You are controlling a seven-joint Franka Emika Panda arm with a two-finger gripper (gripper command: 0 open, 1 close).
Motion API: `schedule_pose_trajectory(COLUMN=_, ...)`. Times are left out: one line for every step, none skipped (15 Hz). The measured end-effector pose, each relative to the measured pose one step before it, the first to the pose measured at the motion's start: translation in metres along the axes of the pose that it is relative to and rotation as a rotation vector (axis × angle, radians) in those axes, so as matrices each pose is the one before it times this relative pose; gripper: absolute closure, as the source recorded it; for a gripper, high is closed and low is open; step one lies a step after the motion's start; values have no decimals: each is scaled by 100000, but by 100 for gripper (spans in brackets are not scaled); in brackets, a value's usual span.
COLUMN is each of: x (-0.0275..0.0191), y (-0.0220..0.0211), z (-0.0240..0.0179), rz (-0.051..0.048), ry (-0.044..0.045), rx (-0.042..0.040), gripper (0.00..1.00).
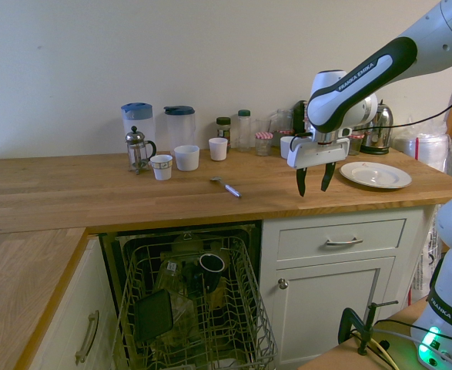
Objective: Put the spoon in the dishwasher
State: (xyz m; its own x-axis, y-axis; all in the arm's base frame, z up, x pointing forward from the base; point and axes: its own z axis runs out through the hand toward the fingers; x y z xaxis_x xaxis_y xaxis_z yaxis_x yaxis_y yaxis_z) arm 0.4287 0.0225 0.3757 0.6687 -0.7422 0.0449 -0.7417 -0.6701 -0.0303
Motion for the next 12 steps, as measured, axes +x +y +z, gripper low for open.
schedule_pose_trajectory(x=-23, y=18, z=69, rz=238, ry=-467, rx=-150, gripper=0)
schedule_pose_trajectory(x=-31, y=21, z=27, rz=461, ry=-621, rx=38, gripper=0)
schedule_pose_trajectory(x=51, y=-135, z=-171, rz=45, ry=142, rx=448, gripper=0)
schedule_pose_trajectory(x=138, y=-498, z=-601, rz=-334, ry=772, rx=1234, gripper=0)
schedule_pose_trajectory(x=160, y=-892, z=-857, rz=-815, ry=1199, rx=1600, gripper=0)
schedule_pose_trajectory(x=97, y=-1118, z=-749, rz=-1009, ry=1046, rx=1326, gripper=0)
schedule_pose_trajectory(x=-36, y=-1316, z=-451, rz=-1283, ry=707, rx=943, gripper=0)
schedule_pose_trajectory(x=-74, y=-1539, z=-248, rz=-1202, ry=545, rx=639, gripper=0)
schedule_pose_trajectory(x=-34, y=-1717, z=-166, rz=-1120, ry=567, rx=956, gripper=0)
schedule_pose_trajectory(x=-91, y=-1730, z=-4, rz=-934, ry=556, rx=851, gripper=0)
schedule_pose_trajectory(x=-22, y=-1804, z=15, rz=-653, ry=849, rx=1107, gripper=0)
schedule_pose_trajectory(x=15, y=-1725, z=67, rz=-644, ry=1144, rx=1279, gripper=0)
